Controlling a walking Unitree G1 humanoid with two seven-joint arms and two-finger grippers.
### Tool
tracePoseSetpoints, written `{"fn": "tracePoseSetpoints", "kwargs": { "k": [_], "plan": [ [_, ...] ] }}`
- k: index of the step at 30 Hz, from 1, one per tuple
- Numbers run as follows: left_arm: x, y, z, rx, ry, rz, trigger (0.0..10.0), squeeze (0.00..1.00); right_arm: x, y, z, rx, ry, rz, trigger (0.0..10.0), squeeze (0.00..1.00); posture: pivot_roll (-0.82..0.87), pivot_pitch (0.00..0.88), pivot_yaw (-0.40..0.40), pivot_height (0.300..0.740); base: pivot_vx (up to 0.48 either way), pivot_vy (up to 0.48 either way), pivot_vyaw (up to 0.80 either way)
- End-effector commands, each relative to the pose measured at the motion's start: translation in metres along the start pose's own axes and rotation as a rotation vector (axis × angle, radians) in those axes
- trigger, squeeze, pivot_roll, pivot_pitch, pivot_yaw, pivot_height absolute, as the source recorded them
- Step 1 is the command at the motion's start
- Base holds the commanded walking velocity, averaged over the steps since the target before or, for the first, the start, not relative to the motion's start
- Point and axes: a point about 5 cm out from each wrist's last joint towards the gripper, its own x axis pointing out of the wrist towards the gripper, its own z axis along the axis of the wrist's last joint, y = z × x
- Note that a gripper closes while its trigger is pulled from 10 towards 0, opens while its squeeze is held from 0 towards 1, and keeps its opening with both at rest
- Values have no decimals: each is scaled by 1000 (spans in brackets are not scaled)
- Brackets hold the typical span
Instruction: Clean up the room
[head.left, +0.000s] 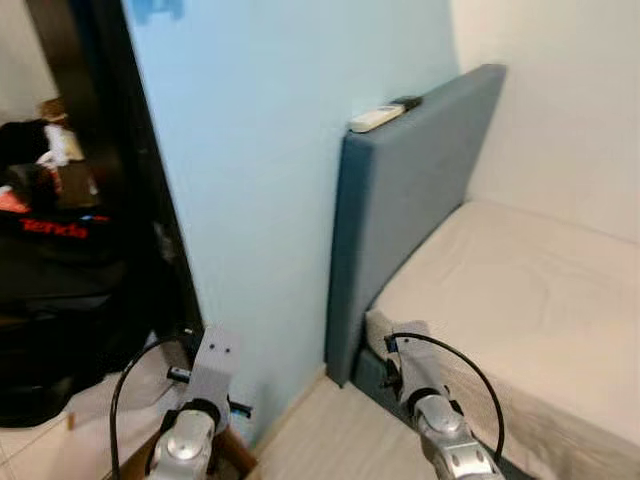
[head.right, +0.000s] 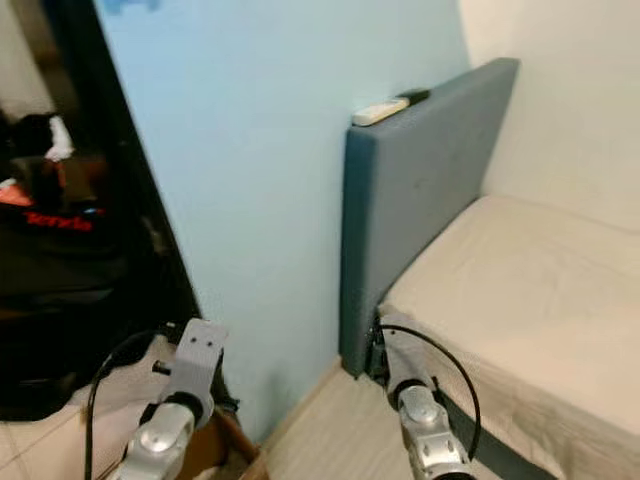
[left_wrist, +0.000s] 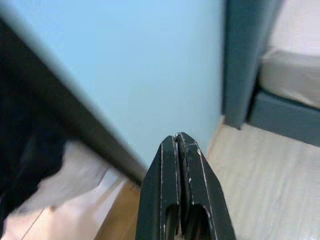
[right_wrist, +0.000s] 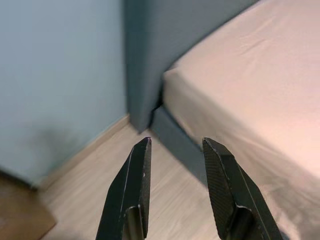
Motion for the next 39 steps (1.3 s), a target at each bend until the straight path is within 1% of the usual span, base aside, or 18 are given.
{"fn": "tracePoseSetpoints", "kwargs": {
  "k": [1,12,22,29,39],
  "plan": [
    [1,-4,-1,1,6,-15,10000,0,-1,-1,-1,-2,-1,-10,10000,0,-26,0,-6,740,0,0,-800],
    [3,-8,0,-3,-5,-29,10000,0,-1,-3,0,-3,0,-16,10000,0,-34,0,-5,740,0,0,-800],
    [3,-5,0,1,-13,-18,10000,0,-1,-1,0,-6,3,-11,10000,0,-32,0,-7,740,0,0,-800],
    [4,-5,1,2,-16,-17,10000,0,0,-2,1,-4,6,-14,10000,0,-35,0,-7,740,0,0,-800],
    [3,-7,3,-24,-39,-32,10000,0,-1,-3,0,-4,9,-13,10000,0,-37,0,-8,740,0,0,-800]
  ]
}}
